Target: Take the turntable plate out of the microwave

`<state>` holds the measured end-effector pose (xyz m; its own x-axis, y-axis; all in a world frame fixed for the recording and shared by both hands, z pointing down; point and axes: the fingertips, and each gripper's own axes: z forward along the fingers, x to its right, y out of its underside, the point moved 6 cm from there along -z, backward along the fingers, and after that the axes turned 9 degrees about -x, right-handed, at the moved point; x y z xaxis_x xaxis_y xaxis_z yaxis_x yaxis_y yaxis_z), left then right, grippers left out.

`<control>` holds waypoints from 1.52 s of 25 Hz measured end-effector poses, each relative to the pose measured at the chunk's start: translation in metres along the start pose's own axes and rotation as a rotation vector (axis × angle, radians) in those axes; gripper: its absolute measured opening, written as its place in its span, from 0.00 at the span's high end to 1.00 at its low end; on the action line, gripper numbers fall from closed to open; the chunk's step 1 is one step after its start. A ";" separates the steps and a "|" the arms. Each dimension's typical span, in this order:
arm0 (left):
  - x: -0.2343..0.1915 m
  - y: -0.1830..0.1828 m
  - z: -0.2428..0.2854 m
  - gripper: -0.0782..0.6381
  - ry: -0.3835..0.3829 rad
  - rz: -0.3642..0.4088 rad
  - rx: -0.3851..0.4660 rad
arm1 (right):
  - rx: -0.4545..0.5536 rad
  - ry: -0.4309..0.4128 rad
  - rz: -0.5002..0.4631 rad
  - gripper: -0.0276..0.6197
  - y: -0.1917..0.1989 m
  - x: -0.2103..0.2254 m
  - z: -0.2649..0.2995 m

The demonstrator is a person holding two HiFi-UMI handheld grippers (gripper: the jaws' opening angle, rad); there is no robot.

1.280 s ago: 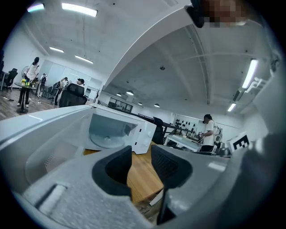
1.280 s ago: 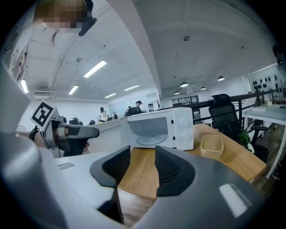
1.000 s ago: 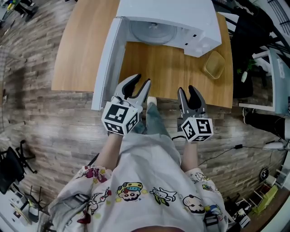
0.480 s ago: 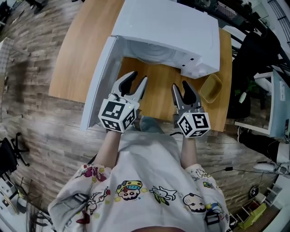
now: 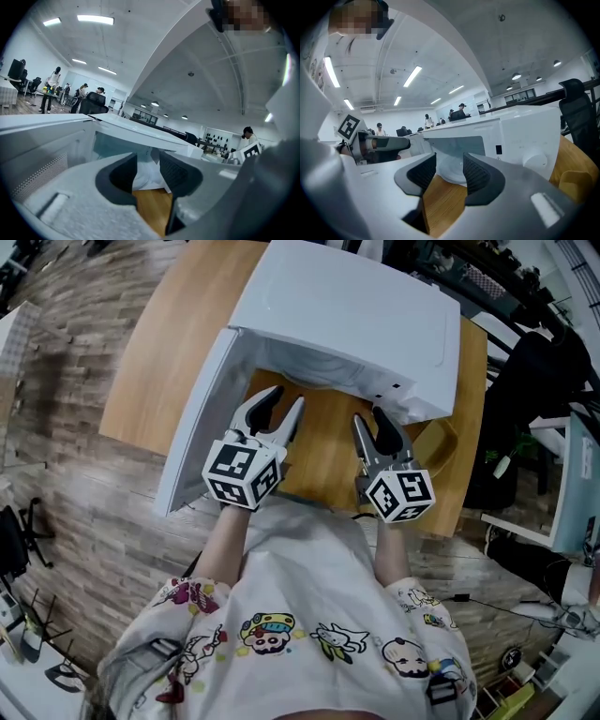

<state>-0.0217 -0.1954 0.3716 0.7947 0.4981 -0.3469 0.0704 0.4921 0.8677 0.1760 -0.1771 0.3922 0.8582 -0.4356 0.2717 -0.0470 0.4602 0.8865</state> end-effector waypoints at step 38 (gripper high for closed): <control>-0.054 0.083 0.084 0.69 0.087 -0.376 -0.166 | -0.059 0.003 0.347 0.70 0.059 0.027 0.053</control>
<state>-0.0085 -0.2416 0.4923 0.6778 0.3172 -0.6634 0.2419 0.7558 0.6085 0.1694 -0.2026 0.4714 0.7976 -0.2433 0.5520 -0.3064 0.6247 0.7182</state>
